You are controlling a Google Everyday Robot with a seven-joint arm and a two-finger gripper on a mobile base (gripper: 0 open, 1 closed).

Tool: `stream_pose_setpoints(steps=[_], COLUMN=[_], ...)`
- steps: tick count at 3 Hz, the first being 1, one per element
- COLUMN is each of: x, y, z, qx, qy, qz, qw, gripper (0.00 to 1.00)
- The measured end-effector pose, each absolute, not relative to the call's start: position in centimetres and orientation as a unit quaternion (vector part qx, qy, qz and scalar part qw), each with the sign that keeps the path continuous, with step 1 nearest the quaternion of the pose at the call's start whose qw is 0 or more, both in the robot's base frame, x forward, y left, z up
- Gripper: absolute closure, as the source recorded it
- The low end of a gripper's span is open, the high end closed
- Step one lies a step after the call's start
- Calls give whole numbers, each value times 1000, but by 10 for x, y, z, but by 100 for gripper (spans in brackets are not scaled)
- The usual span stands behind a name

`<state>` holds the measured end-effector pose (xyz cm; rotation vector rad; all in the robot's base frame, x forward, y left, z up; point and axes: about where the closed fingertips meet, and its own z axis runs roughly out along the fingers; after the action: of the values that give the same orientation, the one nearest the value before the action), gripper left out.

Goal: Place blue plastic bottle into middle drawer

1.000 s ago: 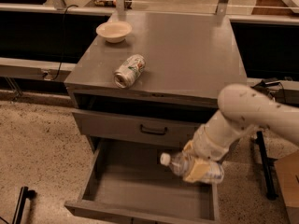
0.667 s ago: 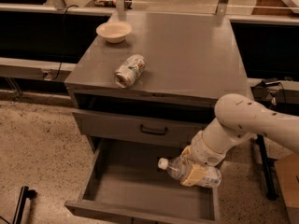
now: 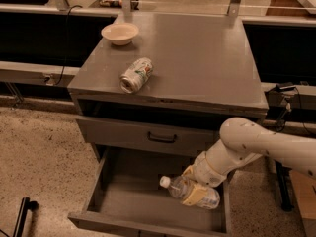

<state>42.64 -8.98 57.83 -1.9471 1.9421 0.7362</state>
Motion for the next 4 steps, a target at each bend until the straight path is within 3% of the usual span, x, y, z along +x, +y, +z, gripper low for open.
stream_pose_setpoints(steps=[1,3,4], x=[423,462,490], y=[-63,-46,-48], z=[520,460,423], qx=[-670,-657,-636], qy=[674,705,732], qz=[260,171,143], qw=[168,205,199], gripper=[100,100,82])
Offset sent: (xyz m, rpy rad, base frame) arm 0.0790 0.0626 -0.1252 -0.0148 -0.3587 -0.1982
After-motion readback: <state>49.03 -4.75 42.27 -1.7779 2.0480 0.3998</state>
